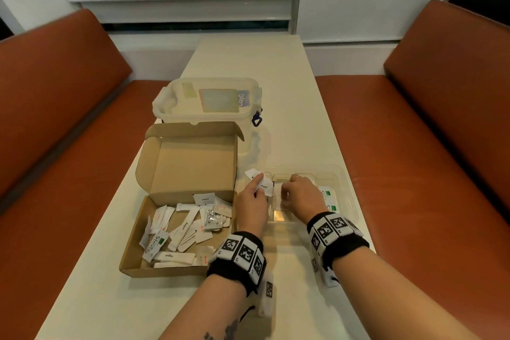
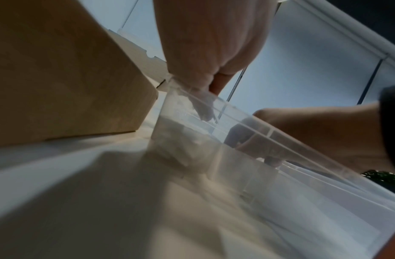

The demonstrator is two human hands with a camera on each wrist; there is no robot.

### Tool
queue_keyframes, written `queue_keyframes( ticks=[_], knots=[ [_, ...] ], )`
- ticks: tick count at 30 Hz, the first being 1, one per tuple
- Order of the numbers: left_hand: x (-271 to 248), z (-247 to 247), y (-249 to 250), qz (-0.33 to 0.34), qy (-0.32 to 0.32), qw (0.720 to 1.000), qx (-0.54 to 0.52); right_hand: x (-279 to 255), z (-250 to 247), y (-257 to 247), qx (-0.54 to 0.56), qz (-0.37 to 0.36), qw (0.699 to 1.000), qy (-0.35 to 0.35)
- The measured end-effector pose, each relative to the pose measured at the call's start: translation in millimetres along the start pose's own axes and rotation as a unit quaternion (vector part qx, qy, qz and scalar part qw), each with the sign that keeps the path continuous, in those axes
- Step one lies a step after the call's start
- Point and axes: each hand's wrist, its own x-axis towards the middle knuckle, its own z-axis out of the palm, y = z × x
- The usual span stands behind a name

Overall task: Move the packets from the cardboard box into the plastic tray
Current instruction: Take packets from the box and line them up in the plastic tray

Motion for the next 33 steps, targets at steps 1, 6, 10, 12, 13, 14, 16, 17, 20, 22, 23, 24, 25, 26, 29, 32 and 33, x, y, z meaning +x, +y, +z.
queue_keyframes(
  ticks=[1,6,10,12,13,14,16,17,20,22,23,24,25,26,29,32,33],
  knots=[
    [-0.2,-0.3,-0.2,0.001,-0.002,1.000,-0.001,1.0,0.2,0.1,-0.004,0.001,1.000,0.000],
    [-0.4,-1.0,-0.8,0.005,-0.007,1.000,0.000,3.0,0.9,1.7,-0.013,0.004,1.000,0.003],
    [-0.9,-1.7,2.4,-0.002,-0.014,1.000,-0.006,1.9,-1.1,0.6,0.037,0.007,0.999,0.026],
    [-1.2,-1.9,4.3,0.004,-0.015,1.000,0.005,0.5,-4.0,-2.3,0.122,0.023,0.991,0.058],
    [-1.2,-1.8,4.7,0.007,-0.016,1.000,0.005,-0.6,-5.8,-4.7,0.177,0.035,0.981,0.068],
    [-0.9,-1.4,4.9,0.009,-0.018,1.000,-0.001,-1.5,-7.6,-7.5,0.231,0.049,0.969,0.074],
    [-0.2,-1.3,3.9,0.004,-0.020,0.999,-0.027,-2.8,-10.9,-13.0,0.307,0.072,0.946,0.070],
    [-0.2,-1.6,3.8,0.000,-0.019,0.999,-0.043,-3.1,-12.5,-14.9,0.330,0.082,0.938,0.065],
    [0.4,-2.2,4.1,-0.016,-0.022,0.996,-0.086,-4.5,-15.9,-14.7,0.387,0.097,0.915,0.058],
    [1.0,-2.5,5.8,-0.032,-0.033,0.989,-0.139,-6.0,-17.9,-13.0,0.416,0.095,0.903,0.056],
    [0.6,-2.9,7.4,-0.042,-0.043,0.982,-0.176,-6.7,-18.4,-12.4,0.427,0.093,0.898,0.052],
    [0.2,-3.6,8.8,-0.052,-0.054,0.975,-0.211,-6.9,-18.8,-12.3,0.435,0.094,0.894,0.049],
    [0.0,-4.6,10.6,-0.061,-0.061,0.968,-0.236,-7.2,-18.9,-11.9,0.440,0.096,0.891,0.047],
    [-0.2,-5.9,12.6,-0.067,-0.065,0.963,-0.254,-7.3,-18.9,-11.6,0.444,0.099,0.889,0.045],
    [2.1,-7.4,16.2,-0.080,-0.064,0.951,-0.293,-8.3,-18.8,-11.7,0.454,0.104,0.884,0.033],
    [6.8,-6.9,14.5,-0.093,-0.052,0.952,-0.287,-8.3,-19.2,-10.5,0.461,0.103,0.881,0.023],
    [7.8,-6.3,13.0,-0.096,-0.051,0.954,-0.279,-8.4,-19.5,-9.9,0.459,0.103,0.882,0.026]
  ],
)
